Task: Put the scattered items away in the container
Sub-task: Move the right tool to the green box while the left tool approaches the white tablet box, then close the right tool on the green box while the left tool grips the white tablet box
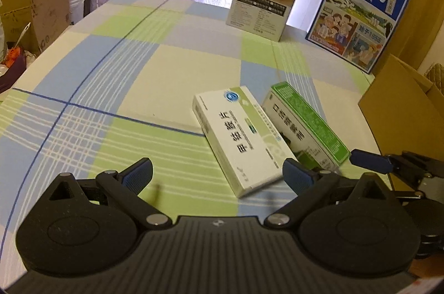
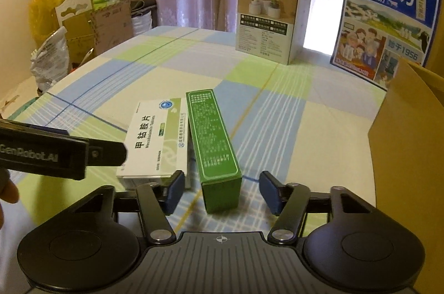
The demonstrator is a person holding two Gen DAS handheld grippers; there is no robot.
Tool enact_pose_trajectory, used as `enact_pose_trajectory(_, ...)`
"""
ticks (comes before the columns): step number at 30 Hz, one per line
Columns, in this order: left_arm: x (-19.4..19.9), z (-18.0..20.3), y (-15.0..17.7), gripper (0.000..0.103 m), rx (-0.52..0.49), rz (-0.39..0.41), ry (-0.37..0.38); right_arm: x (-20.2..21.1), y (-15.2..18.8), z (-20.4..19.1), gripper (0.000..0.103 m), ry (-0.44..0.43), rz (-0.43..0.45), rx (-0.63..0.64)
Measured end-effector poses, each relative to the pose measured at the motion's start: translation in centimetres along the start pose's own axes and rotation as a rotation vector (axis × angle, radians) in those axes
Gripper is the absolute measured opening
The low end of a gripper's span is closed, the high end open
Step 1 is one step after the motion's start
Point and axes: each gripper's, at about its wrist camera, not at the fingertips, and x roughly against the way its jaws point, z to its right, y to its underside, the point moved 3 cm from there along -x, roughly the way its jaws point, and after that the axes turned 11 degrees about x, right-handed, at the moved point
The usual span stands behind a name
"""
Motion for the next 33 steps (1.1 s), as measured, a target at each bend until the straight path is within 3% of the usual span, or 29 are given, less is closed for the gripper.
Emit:
enact_pose_trajectory(3, -0.3, -0.5, -0.1, 0.098, 0.007, 0.000, -0.015, -0.6, -0.1, 0.1, 0.032, -0.003, -0.004, 0.002)
enact_pose_trajectory(6, -0.6, -0.5, -0.2, 0.098, 0.000, -0.007, -0.016, -0.5, 0.1, 0.2, 0.028, 0.011, -0.003, 0.000)
enact_pose_trajectory(12, -1.5, 0.9, -0.4, 0.098, -0.031, -0.008, 0.017, 0.1, 0.8, 2.6, 0.027, 0.126, -0.024, -0.080)
enact_pose_trajectory(21, -5.1, 4.6, -0.4, 0.096, -0.112, -0.053, 0.032, 0.4, 1.4, 2.9, 0.027, 0.144, -0.037, -0.080)
enact_pose_trajectory(25, -6.1, 4.9, 0.0, 0.089, -0.156, -0.061, -0.005, 0.2, 1.6, 2.8, 0.027, 0.132, -0.046, -0.083)
enact_pose_trajectory(33, -4.4, 2.7, 0.0, 0.071, -0.149, -0.076, 0.006, 1.2, 2.0, 2.2, 0.027, 0.102, -0.064, -0.087)
